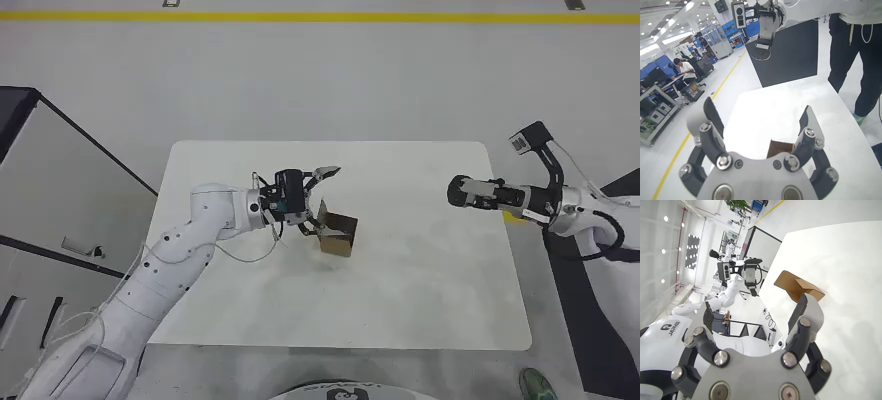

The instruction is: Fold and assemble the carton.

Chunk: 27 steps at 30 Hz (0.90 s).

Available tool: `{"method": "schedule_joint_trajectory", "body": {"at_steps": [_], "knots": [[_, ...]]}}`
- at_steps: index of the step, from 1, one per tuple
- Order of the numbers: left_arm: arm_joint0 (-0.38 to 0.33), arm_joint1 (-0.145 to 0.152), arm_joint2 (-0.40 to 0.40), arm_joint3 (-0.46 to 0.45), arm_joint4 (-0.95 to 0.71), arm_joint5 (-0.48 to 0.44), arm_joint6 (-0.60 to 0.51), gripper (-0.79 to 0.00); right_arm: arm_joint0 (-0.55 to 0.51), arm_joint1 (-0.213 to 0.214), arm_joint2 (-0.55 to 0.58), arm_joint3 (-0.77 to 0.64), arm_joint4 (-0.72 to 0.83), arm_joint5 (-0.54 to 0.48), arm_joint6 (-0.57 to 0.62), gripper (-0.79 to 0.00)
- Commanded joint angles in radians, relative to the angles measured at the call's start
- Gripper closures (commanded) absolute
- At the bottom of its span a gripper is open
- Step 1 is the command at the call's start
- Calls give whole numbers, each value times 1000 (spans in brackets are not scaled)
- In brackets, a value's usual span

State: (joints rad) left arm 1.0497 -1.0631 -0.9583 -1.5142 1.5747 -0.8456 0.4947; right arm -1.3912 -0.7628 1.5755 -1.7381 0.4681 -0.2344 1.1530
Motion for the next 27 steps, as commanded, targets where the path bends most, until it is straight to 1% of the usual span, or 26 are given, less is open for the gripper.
{"method": "schedule_joint_trajectory", "body": {"at_steps": [1,3,5,17,18,19,22,27], "knots": [[40,10,-29,-18,-10,-4,-25,-785,12,-2,-18,7,-27,-23,1,-785],[72,18,-56,-25,-26,-8,-47,-785,26,-5,-42,11,-40,-40,8,-785],[89,24,-75,-38,-34,-9,-73,-785,33,-6,-52,13,-39,-43,11,-785],[92,25,-79,-42,-33,-5,-89,-785,34,-6,-52,9,-46,-47,8,-785],[99,25,-80,-37,-33,2,-98,-785,35,-6,-51,1,-70,-66,4,-785],[108,27,-85,-32,-26,9,-113,-785,35,-7,-52,-5,-98,-113,-1,-785],[145,33,-110,-12,-64,9,-100,-785,41,-8,-72,-4,-181,-220,18,-785],[214,51,-165,-8,-57,3,-83,-785,84,-16,-149,24,-278,-322,26,-785]]}}
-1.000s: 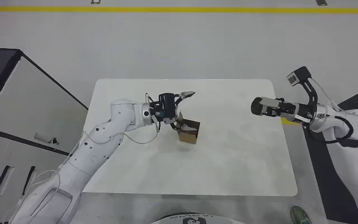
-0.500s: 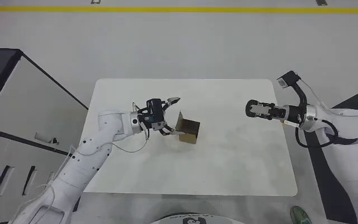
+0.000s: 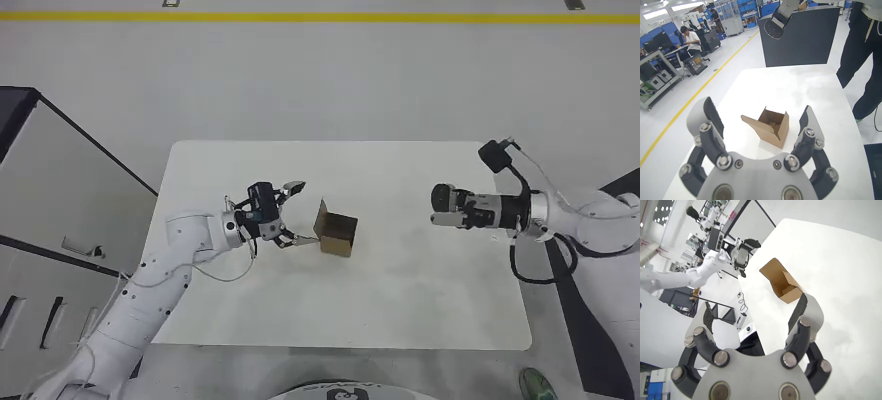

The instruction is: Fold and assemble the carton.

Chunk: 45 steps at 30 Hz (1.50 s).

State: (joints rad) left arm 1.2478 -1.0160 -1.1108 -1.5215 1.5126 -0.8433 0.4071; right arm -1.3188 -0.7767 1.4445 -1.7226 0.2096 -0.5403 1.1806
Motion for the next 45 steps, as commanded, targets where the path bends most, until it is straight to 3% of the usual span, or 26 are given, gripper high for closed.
{"method": "schedule_joint_trajectory", "body": {"at_steps": [1,10,22,34,42,45], "knots": [[30,8,-23,-1,9,-1,10,-785,26,-4,-37,13,-45,-39,0,-785],[115,31,-83,0,60,1,55,-785,192,-47,-261,117,-276,-131,-60,-785],[123,34,-73,29,56,-8,82,-785,402,-138,-543,303,-494,-172,-221,-785],[122,34,-71,31,56,-8,81,-785,406,-141,-548,306,-503,-171,-230,-785],[122,34,-71,31,56,-8,81,-785,377,-149,-571,237,-764,-134,-384,-785],[122,34,-71,31,56,-8,81,-785,377,-159,-598,229,-833,-130,-438,-656]]}}
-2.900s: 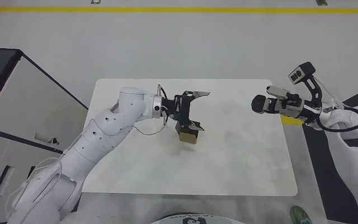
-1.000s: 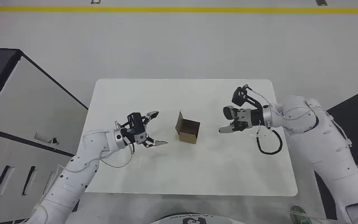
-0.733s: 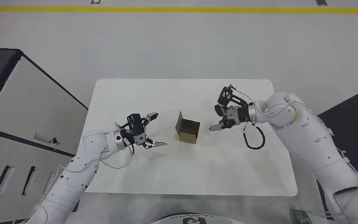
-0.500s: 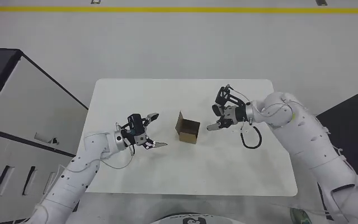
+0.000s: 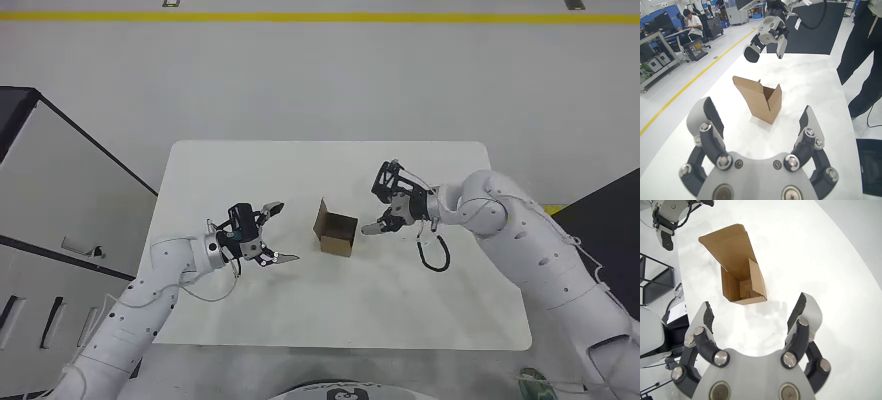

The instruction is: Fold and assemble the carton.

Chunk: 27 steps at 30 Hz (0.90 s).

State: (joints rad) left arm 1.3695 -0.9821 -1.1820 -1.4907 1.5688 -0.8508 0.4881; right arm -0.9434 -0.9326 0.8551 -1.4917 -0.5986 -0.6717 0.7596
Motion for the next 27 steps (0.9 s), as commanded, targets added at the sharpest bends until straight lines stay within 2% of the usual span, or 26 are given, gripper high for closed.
{"method": "schedule_joint_trajectory", "body": {"at_steps": [1,3,6,9,18,27], "knots": [[0,0,0,0,0,0,0,-785,2,-7,-20,-3,-50,7,-31,-628],[0,0,0,0,0,0,0,-785,6,-16,-41,-3,-87,14,-59,-582],[0,0,0,0,0,0,0,-785,18,-29,-73,3,-152,25,-91,-456],[0,0,0,0,0,0,0,-785,32,-45,-103,18,-191,37,-121,-388],[0,0,0,0,0,0,0,-785,74,-86,-172,64,-248,66,-141,-311],[0,0,0,0,0,0,0,-785,109,-120,-215,108,-279,91,-132,-296]]}}
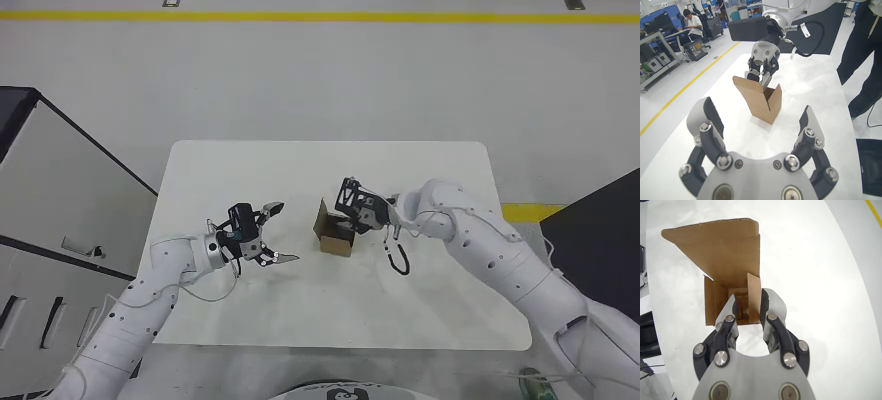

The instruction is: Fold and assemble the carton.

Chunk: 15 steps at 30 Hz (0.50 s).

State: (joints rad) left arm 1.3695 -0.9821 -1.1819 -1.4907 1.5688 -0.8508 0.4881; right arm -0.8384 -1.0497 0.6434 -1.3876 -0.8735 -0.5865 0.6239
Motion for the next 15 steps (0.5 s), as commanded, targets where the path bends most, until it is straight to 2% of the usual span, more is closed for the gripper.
{"method": "schedule_joint_trajectory", "body": {"at_steps": [1,3,5,6,15], "knots": [[0,0,0,0,0,0,0,-785,8,-7,-7,7,-10,13,8,-286],[0,0,0,0,0,0,0,-785,13,-13,-11,10,-17,24,12,-256],[0,0,0,0,0,0,0,-785,17,-18,-12,12,-22,36,12,-123],[0,0,0,0,0,0,0,-785,18,-19,-12,13,-23,40,12,0],[0,0,0,0,0,0,0,-785,-3,-18,33,-5,20,99,56,0]]}}
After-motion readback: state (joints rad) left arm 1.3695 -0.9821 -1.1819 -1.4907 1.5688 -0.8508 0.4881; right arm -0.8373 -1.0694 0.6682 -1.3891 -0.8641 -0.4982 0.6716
